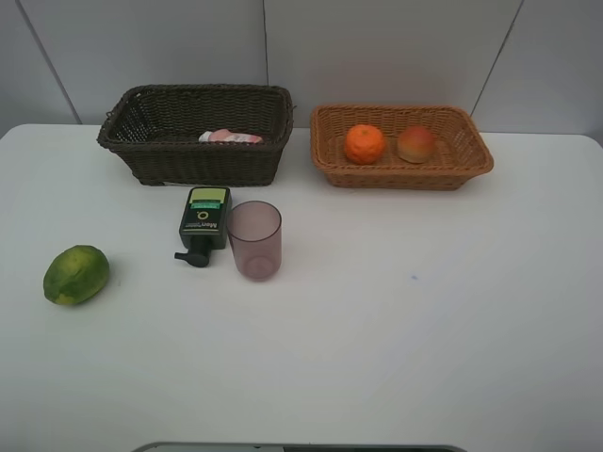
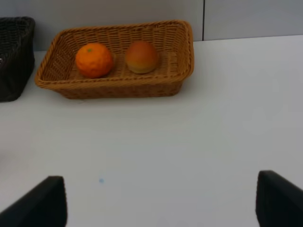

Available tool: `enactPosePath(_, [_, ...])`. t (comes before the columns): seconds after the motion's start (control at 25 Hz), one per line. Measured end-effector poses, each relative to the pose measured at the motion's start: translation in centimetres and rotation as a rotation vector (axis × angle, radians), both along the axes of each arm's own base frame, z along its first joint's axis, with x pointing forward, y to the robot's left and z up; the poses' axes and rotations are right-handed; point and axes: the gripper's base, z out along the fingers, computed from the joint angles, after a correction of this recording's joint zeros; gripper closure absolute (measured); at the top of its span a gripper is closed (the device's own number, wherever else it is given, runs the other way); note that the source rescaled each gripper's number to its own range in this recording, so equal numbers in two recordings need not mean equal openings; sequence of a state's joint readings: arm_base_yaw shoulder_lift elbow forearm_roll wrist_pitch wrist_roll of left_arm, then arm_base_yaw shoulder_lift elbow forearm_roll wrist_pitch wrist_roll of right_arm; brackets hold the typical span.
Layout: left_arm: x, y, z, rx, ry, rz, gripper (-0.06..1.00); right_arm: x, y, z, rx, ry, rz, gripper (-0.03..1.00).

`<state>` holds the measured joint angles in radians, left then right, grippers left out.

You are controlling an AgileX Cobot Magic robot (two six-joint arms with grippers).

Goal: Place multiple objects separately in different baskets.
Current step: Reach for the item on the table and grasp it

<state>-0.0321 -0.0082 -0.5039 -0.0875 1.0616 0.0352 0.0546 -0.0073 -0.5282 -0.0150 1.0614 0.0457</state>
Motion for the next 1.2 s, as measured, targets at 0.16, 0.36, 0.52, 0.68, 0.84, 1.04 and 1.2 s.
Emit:
enactPosePath(0.16, [0.0, 0.0, 0.0, 0.0, 0.0, 0.0, -0.06, 0.0, 0.0, 0.0, 0.0, 0.0, 0.0, 0.24])
enactPosePath(0.36, [0.0, 0.0, 0.0, 0.0, 0.0, 0.0, -0.06, 0.0, 0.0, 0.0, 0.0, 0.0, 0.0, 0.24])
enactPosePath(0.52, [0.0, 0.0, 2.0, -0.006, -0.092, 0.004, -0.06, 0.0, 0.0, 0.0, 0.0, 0.0, 0.0, 0.24])
enactPosePath(0.68, [2.1, 0.0, 5.4, -0.009, -0.1, 0.009, -0.06, 0.0, 0.0, 0.0, 0.0, 0.0, 0.0, 0.24])
enactPosePath(0.84, [5.7, -0.1, 6.9, -0.008, -0.017, 0.014, -0.06, 0.0, 0.0, 0.0, 0.0, 0.0, 0.0, 0.24])
enactPosePath(1.04, [11.4, -0.3, 6.0, -0.002, 0.179, 0.018, -0.06, 0.0, 0.0, 0.0, 0.0, 0.0, 0.0, 0.24])
enactPosePath(1.2, [16.2, -0.4, 4.1, 0.012, 0.372, 0.014, -0.06, 0.0, 0.0, 0.0, 0.0, 0.0, 0.0, 0.24])
